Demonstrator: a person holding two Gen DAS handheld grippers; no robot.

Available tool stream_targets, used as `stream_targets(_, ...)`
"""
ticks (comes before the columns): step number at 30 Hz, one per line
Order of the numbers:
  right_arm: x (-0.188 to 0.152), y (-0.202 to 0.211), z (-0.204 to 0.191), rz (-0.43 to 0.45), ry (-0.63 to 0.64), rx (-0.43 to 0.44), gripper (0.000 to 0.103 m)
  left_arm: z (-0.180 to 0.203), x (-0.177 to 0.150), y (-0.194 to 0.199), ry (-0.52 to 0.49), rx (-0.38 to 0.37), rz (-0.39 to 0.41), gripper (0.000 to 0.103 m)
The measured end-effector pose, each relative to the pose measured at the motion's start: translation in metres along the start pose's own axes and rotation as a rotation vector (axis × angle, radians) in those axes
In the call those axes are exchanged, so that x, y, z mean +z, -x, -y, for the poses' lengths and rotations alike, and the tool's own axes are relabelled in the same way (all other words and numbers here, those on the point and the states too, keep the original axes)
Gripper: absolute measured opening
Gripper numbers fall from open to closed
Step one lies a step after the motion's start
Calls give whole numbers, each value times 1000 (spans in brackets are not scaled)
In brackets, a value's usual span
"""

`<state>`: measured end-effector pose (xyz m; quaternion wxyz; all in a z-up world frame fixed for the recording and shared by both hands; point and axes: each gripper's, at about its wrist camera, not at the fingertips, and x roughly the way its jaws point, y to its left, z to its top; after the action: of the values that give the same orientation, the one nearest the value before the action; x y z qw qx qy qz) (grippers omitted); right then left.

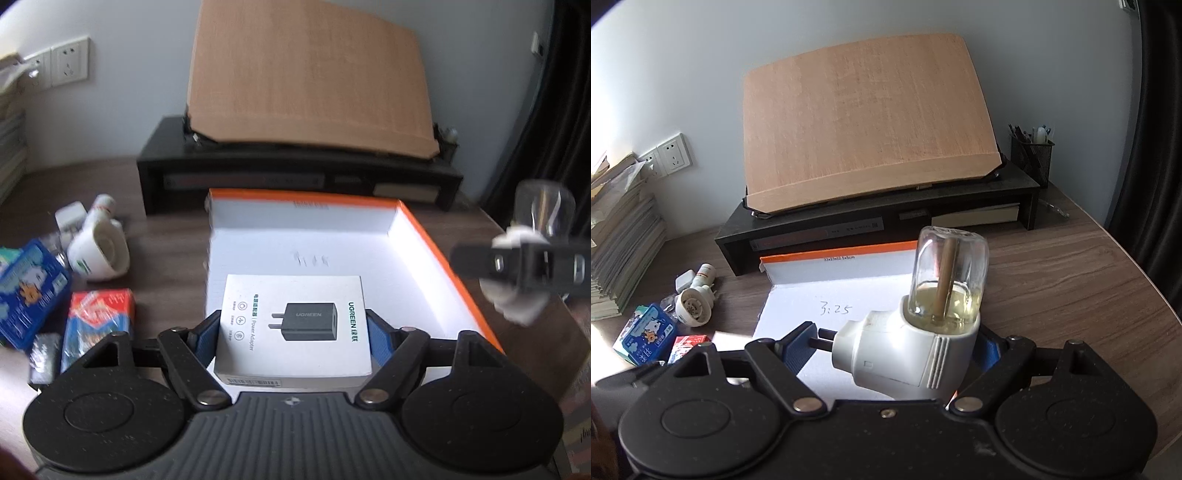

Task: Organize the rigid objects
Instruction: 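Carry the charger box and air freshener over the orange-rimmed white box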

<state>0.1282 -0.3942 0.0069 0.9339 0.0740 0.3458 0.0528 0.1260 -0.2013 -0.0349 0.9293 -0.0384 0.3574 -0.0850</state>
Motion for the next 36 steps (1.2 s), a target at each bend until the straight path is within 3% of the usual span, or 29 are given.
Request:
stream_targets(18,32,-25,4,24,36,81,101,2,39,12,24,116,4,79)
stream_targets(36,33,-38,7,29,37,92,101,10,37,0,36,121,53,79)
